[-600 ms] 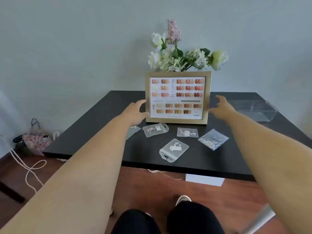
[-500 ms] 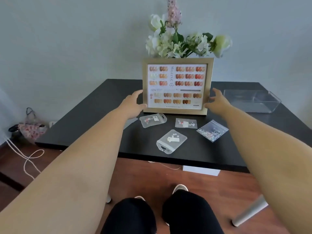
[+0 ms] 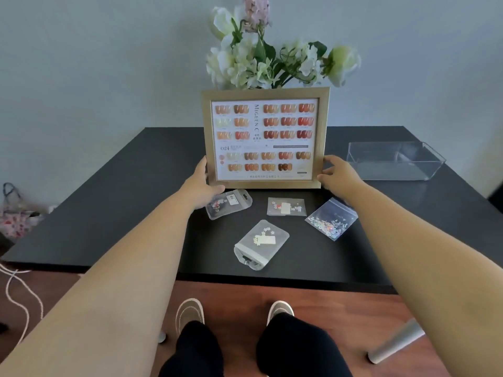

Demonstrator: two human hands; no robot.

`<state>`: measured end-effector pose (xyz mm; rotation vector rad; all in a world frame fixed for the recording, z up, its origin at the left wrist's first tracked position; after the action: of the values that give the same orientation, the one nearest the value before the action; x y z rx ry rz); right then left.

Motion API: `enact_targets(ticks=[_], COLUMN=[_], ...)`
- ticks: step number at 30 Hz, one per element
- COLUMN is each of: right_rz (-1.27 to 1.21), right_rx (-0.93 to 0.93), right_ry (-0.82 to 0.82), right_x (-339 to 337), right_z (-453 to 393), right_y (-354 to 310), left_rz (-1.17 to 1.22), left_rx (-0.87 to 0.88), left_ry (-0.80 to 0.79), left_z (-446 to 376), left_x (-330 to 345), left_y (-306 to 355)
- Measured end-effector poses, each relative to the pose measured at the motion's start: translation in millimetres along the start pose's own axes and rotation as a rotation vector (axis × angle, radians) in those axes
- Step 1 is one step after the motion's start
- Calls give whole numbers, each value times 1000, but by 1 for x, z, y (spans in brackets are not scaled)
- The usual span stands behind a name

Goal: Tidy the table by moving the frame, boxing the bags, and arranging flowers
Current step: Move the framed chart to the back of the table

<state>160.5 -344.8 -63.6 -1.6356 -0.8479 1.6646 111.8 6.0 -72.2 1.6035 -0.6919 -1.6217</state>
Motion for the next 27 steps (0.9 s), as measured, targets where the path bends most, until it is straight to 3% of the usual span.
enact_targets(ticks=[8, 27], right_rz=[-79, 0], right_rx=[-36, -302], right_ry=[-67, -118], right_x=[17, 185], right_z=[-12, -79], right_y=[-7, -143], left_rz=[-216, 105], left_rx=[97, -96], left_ry=[-66, 309], left_z=[-22, -37], left_x=[-43, -185], left_y=[-17, -132])
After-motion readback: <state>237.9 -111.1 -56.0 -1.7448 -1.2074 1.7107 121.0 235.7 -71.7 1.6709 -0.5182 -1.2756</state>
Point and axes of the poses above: each hand's wrist, its own z-axis away from the middle knuckle, its own x-axis out of the palm, y = z × x, the point moved 6 cm from there along -z, towards the middle knuckle, and after that the axes turned 1 degree about x, right-handed, at the moved point
